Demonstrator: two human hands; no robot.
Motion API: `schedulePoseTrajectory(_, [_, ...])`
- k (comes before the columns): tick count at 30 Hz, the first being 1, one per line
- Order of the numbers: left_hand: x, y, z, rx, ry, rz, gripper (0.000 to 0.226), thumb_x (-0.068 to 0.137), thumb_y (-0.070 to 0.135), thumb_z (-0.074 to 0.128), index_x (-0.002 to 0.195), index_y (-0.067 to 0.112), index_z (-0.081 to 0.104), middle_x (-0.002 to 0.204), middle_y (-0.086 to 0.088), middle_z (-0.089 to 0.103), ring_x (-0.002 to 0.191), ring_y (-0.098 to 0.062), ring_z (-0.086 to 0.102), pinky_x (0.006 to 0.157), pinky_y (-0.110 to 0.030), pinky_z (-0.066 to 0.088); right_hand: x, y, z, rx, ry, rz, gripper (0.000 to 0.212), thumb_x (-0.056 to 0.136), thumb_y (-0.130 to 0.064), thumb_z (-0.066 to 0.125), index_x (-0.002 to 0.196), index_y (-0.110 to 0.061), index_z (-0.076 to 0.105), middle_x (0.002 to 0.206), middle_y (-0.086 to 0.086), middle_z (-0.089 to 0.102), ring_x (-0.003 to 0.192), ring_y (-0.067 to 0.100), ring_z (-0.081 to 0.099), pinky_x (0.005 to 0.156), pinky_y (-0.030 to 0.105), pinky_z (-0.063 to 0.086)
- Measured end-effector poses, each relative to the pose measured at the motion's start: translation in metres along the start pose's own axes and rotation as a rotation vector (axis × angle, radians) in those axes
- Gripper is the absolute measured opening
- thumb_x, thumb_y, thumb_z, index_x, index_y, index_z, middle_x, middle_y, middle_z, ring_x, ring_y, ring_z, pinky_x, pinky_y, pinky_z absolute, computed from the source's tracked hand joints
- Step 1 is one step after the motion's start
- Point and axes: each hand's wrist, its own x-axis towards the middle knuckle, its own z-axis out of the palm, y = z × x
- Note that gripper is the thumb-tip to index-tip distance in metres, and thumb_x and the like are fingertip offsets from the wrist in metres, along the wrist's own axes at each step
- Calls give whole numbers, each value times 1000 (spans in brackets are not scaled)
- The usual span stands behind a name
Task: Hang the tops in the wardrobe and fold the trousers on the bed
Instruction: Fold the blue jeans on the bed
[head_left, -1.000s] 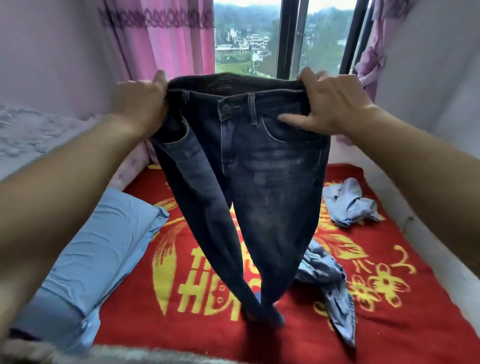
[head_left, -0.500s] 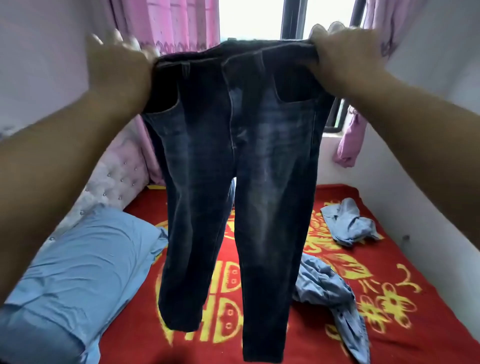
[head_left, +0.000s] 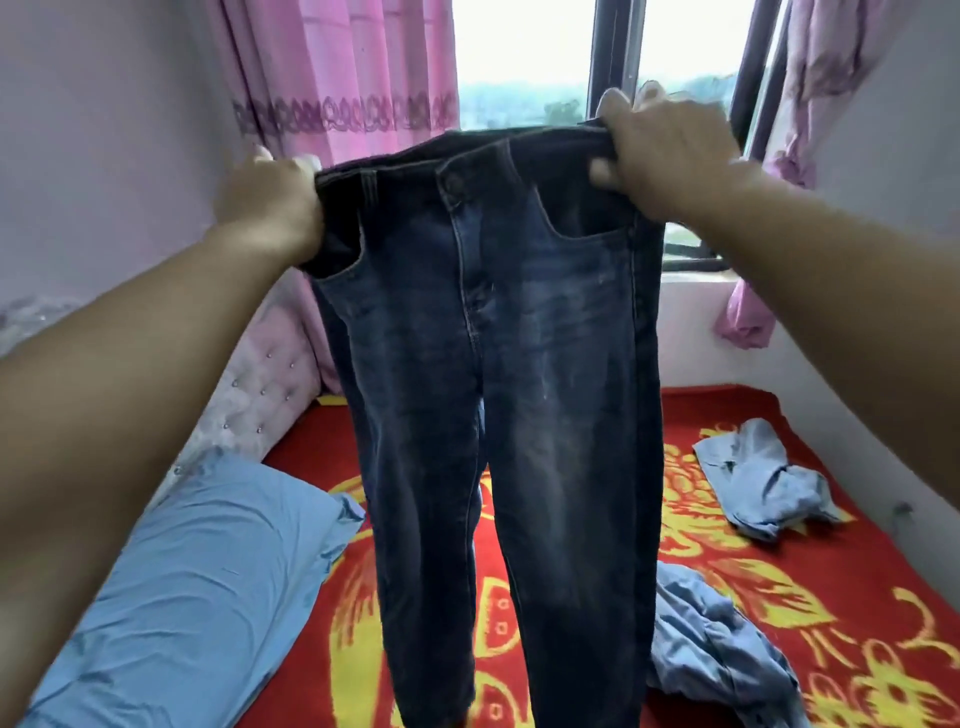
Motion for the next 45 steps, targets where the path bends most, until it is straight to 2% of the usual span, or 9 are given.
schedulePoseTrajectory(6, [63, 45, 74, -364, -56, -159, 34, 86, 9, 46, 117, 9, 61, 124, -31, 51, 126, -44, 41, 102, -42, 43, 55, 3, 94, 327, -97, 209, 35, 96, -3, 51, 130, -4, 42, 127, 24, 47, 107, 41, 54, 76, 41, 41])
schedulePoseTrajectory(10, [87, 61, 80, -520, 287, -112, 47, 75, 7, 33, 118, -1, 52, 131, -28, 41, 122, -42, 42, 107, -41, 37, 81, 15, 114, 474, 180, 341, 43, 85, 9, 45, 126, -4, 44, 131, 18, 42, 116, 30, 46, 93, 33, 43])
schedulePoseTrajectory(15, [83, 61, 62, -584, 513, 22, 49, 59, 7, 28, 101, 2, 51, 131, -27, 39, 124, -39, 40, 108, -16, 27, 73, 25, 107, 508, 358, 289, 48, 67, 7, 39, 113, 2, 49, 121, 22, 45, 111, 33, 45, 84, 23, 34])
schedulePoseTrajectory(19, [39, 48, 80, -529, 490, 130, 34, 65, 4, 42, 96, -3, 54, 121, -29, 44, 115, -43, 43, 100, -35, 36, 33, 22, 118, 505, 257, 258, 37, 69, 1, 43, 105, 2, 51, 114, 24, 47, 104, 37, 47, 79, 30, 33])
schedulePoseTrajectory(24, [-93, 23, 148, -485, 254, 80, 25, 67, 4, 57, 93, 3, 59, 106, -24, 49, 106, -42, 43, 90, -44, 39, -81, -22, 159, 547, -14, 289, 23, 73, -3, 57, 95, -2, 55, 100, 21, 53, 91, 38, 53, 71, 32, 36])
schedulePoseTrajectory(28, [-233, 1, 208, -300, -119, 64, 17, 78, 8, 62, 95, 10, 61, 98, -14, 52, 103, -36, 44, 62, -45, 48, -215, -65, 204, 491, -370, 281, 23, 75, -9, 64, 98, -7, 60, 98, 16, 58, 92, 40, 59, 71, 38, 45])
schedulePoseTrajectory(34, [-443, -24, 266, 107, -844, 222, 31, 90, 14, 49, 118, 26, 56, 117, 3, 61, 114, -23, 53, 77, -34, 49, -425, -130, 247, 315, -967, 122, 27, 86, -24, 61, 111, -19, 52, 110, 5, 60, 106, 30, 63, 75, 39, 49])
schedulePoseTrajectory(41, [-618, -24, 282, 376, -1198, 355, 29, 88, 17, 51, 113, 29, 60, 113, 6, 65, 112, -23, 53, 104, -51, 28, -601, -172, 256, 290, -1241, 68, 36, 90, -25, 54, 121, -39, 63, 111, 0, 58, 108, 25, 60, 80, 36, 50])
schedulePoseTrajectory(45, [-674, -21, 299, 362, -1252, 333, 51, 85, 22, 64, 132, 25, 44, 116, 3, 59, 106, -21, 59, 83, -34, 41, -666, -182, 264, 296, -1344, 54, 37, 89, -26, 58, 125, -38, 61, 114, 0, 55, 112, 25, 53, 80, 35, 48])
